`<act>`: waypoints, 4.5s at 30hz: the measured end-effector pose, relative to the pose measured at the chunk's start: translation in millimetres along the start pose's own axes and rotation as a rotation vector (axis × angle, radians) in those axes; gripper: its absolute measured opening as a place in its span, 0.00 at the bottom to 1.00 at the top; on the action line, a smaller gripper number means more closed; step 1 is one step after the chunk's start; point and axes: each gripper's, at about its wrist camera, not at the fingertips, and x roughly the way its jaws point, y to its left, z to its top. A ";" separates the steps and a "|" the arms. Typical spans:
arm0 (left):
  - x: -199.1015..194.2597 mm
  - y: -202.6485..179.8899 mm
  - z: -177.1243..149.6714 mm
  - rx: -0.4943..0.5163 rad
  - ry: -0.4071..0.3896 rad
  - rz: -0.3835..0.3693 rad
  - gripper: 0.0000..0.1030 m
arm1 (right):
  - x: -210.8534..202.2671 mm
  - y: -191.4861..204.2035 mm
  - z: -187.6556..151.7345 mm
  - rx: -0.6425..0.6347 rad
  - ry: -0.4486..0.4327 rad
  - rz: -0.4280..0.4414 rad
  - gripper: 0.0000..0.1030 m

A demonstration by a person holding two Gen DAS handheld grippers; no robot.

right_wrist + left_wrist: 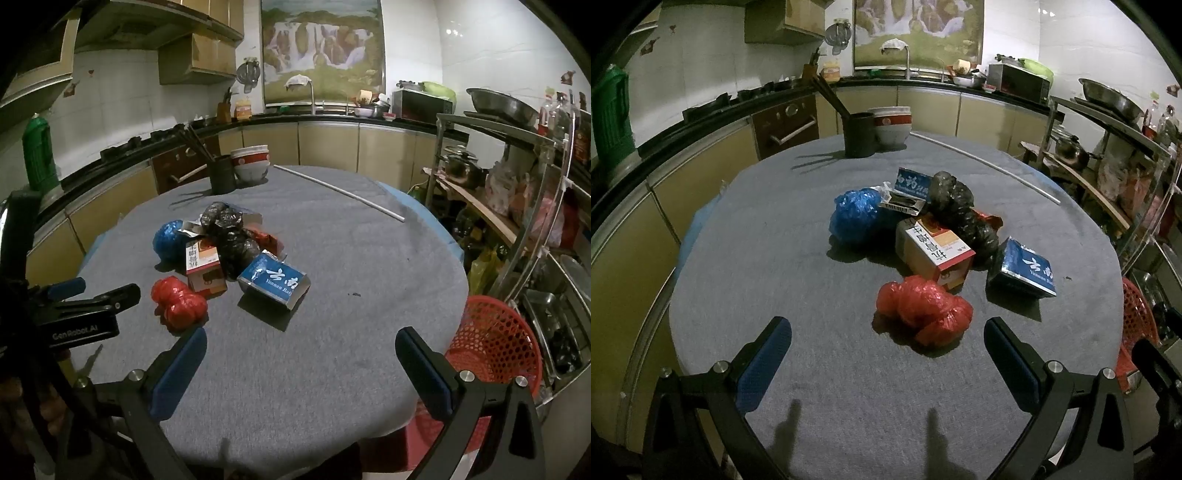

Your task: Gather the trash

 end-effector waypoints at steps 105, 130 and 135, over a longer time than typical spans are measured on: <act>9.4 10.3 -17.2 -0.048 0.043 -0.022 1.00 | -12.9 -19.9 -12.3 0.100 0.032 -0.044 1.00; 69.5 9.2 -5.9 -0.080 0.158 -0.067 1.00 | 182.2 10.0 56.6 -0.295 0.325 0.396 1.00; 79.7 -4.5 5.1 -0.074 0.164 -0.079 1.00 | 199.9 7.2 57.6 -0.251 0.356 0.450 0.71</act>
